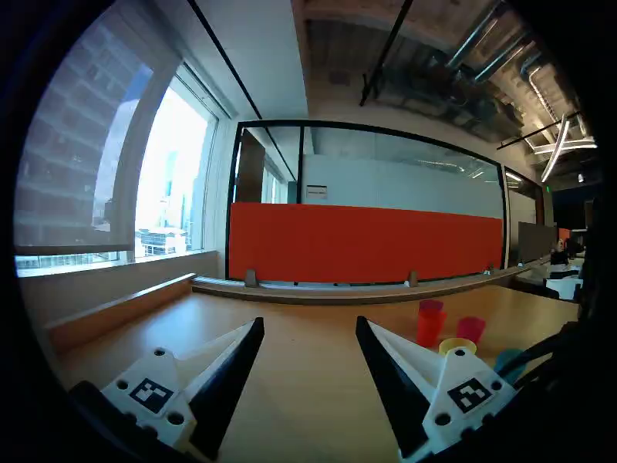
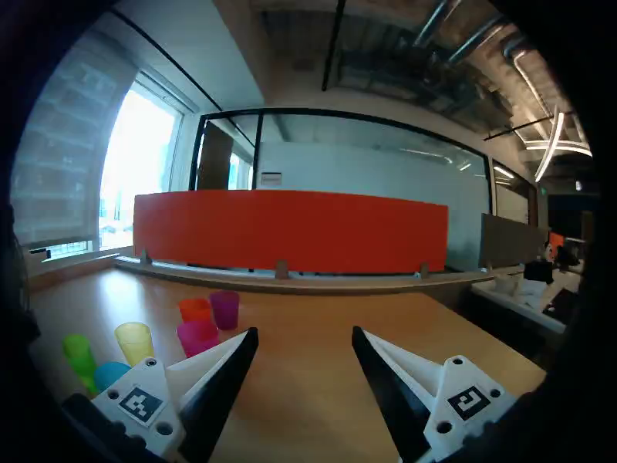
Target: Pour water
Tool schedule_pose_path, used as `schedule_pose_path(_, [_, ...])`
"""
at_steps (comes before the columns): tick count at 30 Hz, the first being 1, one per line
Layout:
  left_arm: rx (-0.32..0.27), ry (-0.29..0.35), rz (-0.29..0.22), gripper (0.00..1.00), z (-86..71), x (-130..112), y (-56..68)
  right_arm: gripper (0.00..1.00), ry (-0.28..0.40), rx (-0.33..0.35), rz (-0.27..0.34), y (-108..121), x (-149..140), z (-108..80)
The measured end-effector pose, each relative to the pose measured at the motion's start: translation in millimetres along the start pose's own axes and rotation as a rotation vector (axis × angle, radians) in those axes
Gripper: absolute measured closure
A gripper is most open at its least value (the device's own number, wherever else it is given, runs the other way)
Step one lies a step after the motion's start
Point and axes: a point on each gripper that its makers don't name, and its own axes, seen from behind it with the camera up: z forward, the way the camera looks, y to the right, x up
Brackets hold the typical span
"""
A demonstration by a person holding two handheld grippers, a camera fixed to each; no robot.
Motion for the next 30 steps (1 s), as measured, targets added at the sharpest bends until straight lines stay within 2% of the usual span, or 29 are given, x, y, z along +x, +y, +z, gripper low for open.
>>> schedule_pose_path(6, [0.03,-0.005,0.014,0.12,3.6,-6.0,-2.5,0.05,-0.011,0.004,0.012,-4.1,1.5,-2.0])
schedule_pose_path(15, [0.056,-0.016,0.028,0.12,7.7,-22.9,-4.1,0.01,-0.015,-0.023,0.044,1.4,6.9,-1.1])
schedule_pose_path(23, [0.068,-0.004,0.064,0.12,8.6,-24.1,0.5,0.01,-0.012,-0.026,0.034,-3.9,16.4,-0.1])
schedule_pose_path(30, [0.08,0.01,0.067,0.13,9.4,-21.6,1.6,0.02,-0.021,-0.026,0.037,-8.5,15.7,1.4])
